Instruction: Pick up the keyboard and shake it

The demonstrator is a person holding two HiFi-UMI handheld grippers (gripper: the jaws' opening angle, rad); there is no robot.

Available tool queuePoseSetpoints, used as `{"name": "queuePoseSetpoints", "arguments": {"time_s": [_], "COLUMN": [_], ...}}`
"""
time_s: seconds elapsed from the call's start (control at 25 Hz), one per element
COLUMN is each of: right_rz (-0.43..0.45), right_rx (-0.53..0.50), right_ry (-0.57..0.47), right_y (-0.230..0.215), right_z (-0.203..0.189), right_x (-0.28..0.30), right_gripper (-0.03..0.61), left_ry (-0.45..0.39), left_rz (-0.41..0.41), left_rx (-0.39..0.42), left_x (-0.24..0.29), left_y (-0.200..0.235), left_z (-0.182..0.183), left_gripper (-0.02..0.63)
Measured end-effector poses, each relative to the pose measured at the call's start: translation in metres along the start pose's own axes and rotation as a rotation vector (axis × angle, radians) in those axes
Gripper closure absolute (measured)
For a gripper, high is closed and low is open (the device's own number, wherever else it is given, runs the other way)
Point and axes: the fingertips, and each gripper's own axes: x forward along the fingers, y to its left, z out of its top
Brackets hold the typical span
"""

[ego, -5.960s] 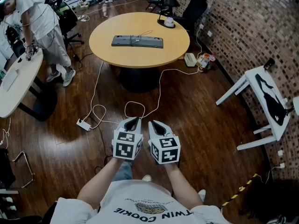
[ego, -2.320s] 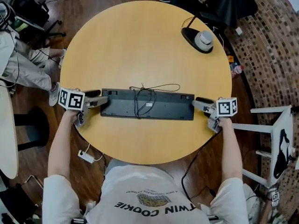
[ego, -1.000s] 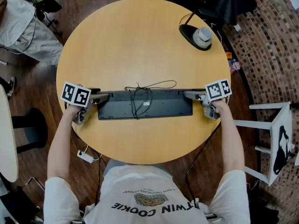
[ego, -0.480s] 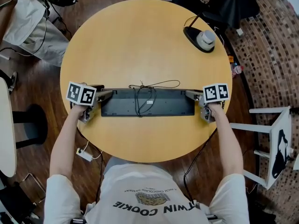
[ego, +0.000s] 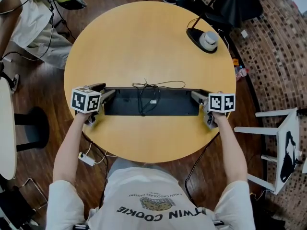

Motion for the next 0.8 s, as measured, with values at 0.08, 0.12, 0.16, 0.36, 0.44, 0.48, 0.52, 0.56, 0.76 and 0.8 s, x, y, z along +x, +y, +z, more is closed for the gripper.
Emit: {"name": "queuePoseSetpoints", "arguments": {"time_s": [0.08, 0.12, 0.16, 0.36, 0.44, 0.48, 0.52, 0.56, 0.76, 0.8], "right_rz": [-0.015, -0.022, -0.028, -0.055, -0.067, -0.074, -0.08, -0.086, -0.118, -0.125], "right_rx": [-0.037, -0.056, -0.076, -0.187, -0.224, -0.24, -0.255, -0.267, -0.324, -0.335], "right_ry": [-0.039, -0.059, -0.078, -0.165, -0.187, -0.194, -0.2, -0.204, -0.224, -0.226], "right_y": [0.004, 0.006, 0.009, 0.029, 0.035, 0.038, 0.04, 0.042, 0.052, 0.053], "right_z": [0.002, 0.004, 0.005, 0.0, -0.003, -0.005, -0.007, -0.01, -0.024, -0.026], "right_x": [-0.009, -0.013, -0.018, -0.043, -0.052, -0.057, -0.061, -0.065, -0.084, -0.086], "right_gripper": [0.354, 0.354, 0.354, 0.354, 0.354, 0.356, 0.356, 0.357, 0.357, 0.357], "left_ry": [-0.027, -0.04, -0.053, -0.109, -0.118, -0.118, -0.117, -0.115, -0.099, -0.097], "left_rz": [0.021, 0.031, 0.041, 0.085, 0.106, 0.116, 0.126, 0.136, 0.179, 0.186], "left_rx": [0.034, 0.051, 0.068, 0.151, 0.196, 0.218, 0.24, 0.259, 0.329, 0.343], "left_x": [-0.007, -0.011, -0.016, -0.044, -0.054, -0.058, -0.061, -0.064, -0.079, -0.081], "left_y": [-0.005, -0.008, -0.011, -0.028, -0.035, -0.038, -0.041, -0.044, -0.06, -0.062], "left_z": [0.004, 0.006, 0.008, 0.003, 0.001, 0.0, -0.001, -0.002, -0.01, -0.011], "left_gripper": [0.373, 0.373, 0.373, 0.373, 0.374, 0.374, 0.376, 0.376, 0.376, 0.376]}}
